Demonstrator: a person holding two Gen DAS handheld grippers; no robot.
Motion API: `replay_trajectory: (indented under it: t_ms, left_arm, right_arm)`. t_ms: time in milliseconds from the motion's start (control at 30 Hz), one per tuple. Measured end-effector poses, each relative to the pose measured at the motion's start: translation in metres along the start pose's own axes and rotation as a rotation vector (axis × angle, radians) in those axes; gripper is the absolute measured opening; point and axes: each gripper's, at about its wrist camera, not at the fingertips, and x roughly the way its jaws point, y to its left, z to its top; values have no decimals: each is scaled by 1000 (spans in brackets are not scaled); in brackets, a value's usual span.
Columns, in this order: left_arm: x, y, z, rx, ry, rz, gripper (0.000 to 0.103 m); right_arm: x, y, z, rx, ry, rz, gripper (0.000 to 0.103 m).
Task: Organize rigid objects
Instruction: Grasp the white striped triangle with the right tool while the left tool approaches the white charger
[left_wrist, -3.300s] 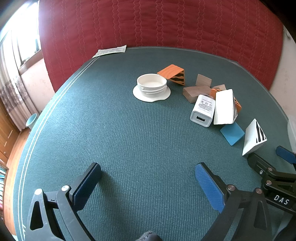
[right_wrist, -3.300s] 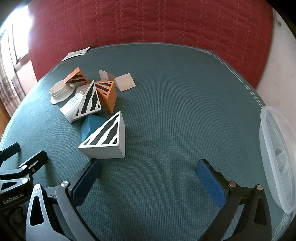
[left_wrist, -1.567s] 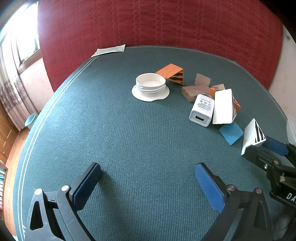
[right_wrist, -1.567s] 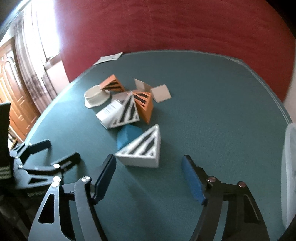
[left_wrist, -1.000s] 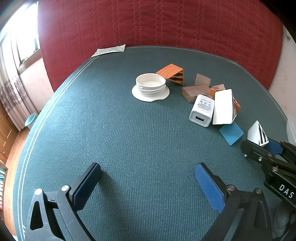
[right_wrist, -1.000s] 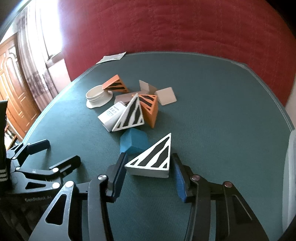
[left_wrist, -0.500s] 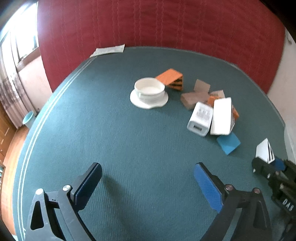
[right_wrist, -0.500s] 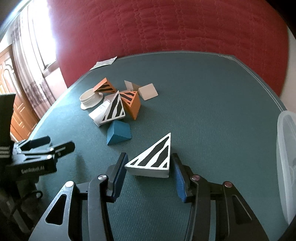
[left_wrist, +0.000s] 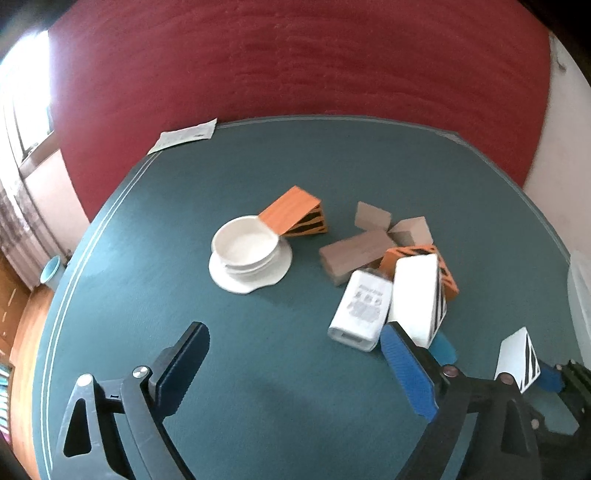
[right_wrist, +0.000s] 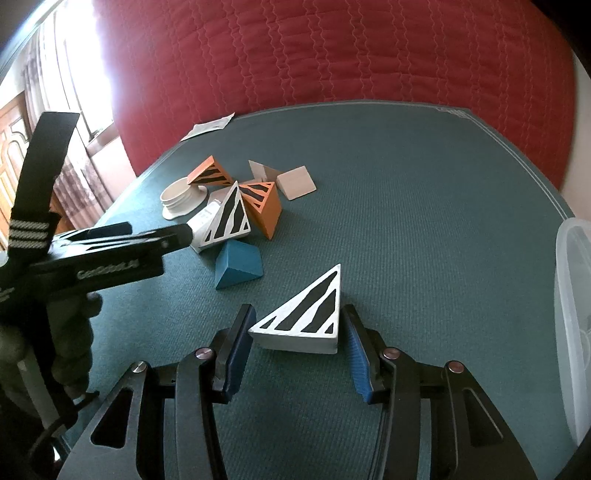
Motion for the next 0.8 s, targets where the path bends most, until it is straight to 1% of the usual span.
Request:
replay_trajectory:
  t_ms: [200,267,400,500,567,600,667,700,767,800]
  left_arm:
    - [15,-7,10,30,7,-6,94]
    - [17,-8,9,30,10,-5,91]
    - [25,-4,10,18,30,-12,90]
    - [27,-8,8,20,42,-19,85]
    - [30,-9,11,26,48,-28,79]
    - [32,-10,12,31,49,-33,78]
    - [34,-11,13,36,44,-50,71]
    - [36,-9,16,39,41,-62,69]
    - [38,-7,19,42,36,-79,57]
    - [39,-6,19,42,31,-87,55]
  right_arm:
    - [-1,0,0,3,-1,1,49]
    - [0,1,0,4,-2,3,49]
    - [1,2,0,5,-2,3,49]
    - [1,2,0,5,-2,3,49]
    - [1,1,0,5,-2,3,49]
    - [1,2,0,6,-2,3,49]
    - [1,1,1,5,-2,3,49]
    - [1,1,1,5,-2,3,49]
    - [1,1,1,6,-3,3,49]
    - [1,2,1,6,-3,3,49]
